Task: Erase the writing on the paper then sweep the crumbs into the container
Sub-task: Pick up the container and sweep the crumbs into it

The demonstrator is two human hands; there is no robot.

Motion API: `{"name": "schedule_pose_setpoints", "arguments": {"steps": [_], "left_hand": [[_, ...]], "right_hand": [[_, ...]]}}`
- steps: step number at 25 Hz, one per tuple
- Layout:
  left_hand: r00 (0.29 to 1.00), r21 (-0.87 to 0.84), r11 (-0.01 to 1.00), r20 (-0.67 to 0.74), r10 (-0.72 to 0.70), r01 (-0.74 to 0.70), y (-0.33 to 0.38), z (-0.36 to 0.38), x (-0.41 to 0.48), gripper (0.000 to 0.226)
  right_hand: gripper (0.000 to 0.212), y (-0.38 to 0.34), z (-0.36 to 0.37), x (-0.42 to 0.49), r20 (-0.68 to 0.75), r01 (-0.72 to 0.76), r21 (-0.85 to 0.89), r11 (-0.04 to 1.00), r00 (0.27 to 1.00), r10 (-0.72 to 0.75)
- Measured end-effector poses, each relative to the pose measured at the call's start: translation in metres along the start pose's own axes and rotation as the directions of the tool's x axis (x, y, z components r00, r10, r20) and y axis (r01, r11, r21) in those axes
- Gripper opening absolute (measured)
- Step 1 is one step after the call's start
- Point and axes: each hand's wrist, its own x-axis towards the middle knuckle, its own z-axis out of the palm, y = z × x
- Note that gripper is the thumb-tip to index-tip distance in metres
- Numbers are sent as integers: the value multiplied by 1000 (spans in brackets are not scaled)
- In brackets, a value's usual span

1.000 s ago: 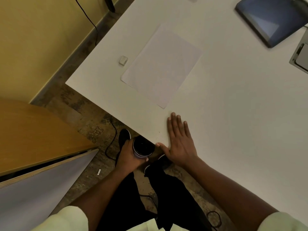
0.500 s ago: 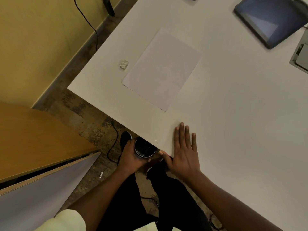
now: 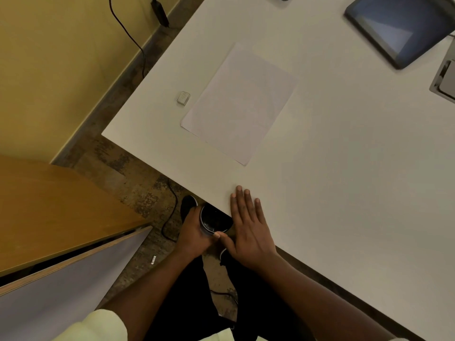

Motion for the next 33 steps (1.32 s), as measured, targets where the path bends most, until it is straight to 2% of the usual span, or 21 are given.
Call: {"name": "schedule_pose_setpoints", "arguments": {"steps": [2,5,6,7,9,11,13,15,20,24,28,29,32,33], "left_hand": [[1000,-10,1000,-1,3,-3,0,-1,0,90],[1000,-16,1000,12,21,-21,7,0,1,82],[999,-17,999,10,30,-30,6,1,2,82],[1000,-20,999,8,26,-26,7,1,2,86],[1000,-22,1000,2,18,-18,5,1,2,98],[1000,0,1000,13,2,-2,1,3,4,102],[1000,10,1000,19,-1,0,0,3,4,98],[1000,7,1000,1,19,-19,1,3,4,95],[999,8,999,4,36,-36,2,3,4,75],[1000,5,1000,-4,30,-30,-9,1,6,84],[999,5,999,7,37,-38,-10,-2,7,65],[999,1,999,8,41,-41,-10,-2,7,67],[999,-5,999,-8,52,-52,-15,-2,10,89],[999,-4,999,-6,45,-45,-15,-2,10,89]], "right_hand": [[97,-5,3,-1,25,50,5,999,998,-50],[96,-15,10,-13,67,221,-1,975,973,-221],[95,-14,9,-17,55,217,5,976,975,-217],[95,-11,7,-21,32,166,14,986,986,-167],[96,-2,2,-29,-16,-30,36,999,999,31],[98,3,1,-37,-41,-190,49,981,981,192],[101,-2,6,-40,-18,-214,68,974,976,216],[102,-12,12,-34,1,-146,89,985,989,147],[93,-20,15,-13,9,179,74,981,984,-180],[91,-10,8,4,-9,158,45,986,987,-158],[92,-6,12,-1,43,376,2,927,926,-376],[91,-2,11,-2,34,368,3,930,929,-368],[92,8,5,-1,-10,195,8,981,981,-195],[93,8,5,-1,1,213,-9,977,977,-213]]}}
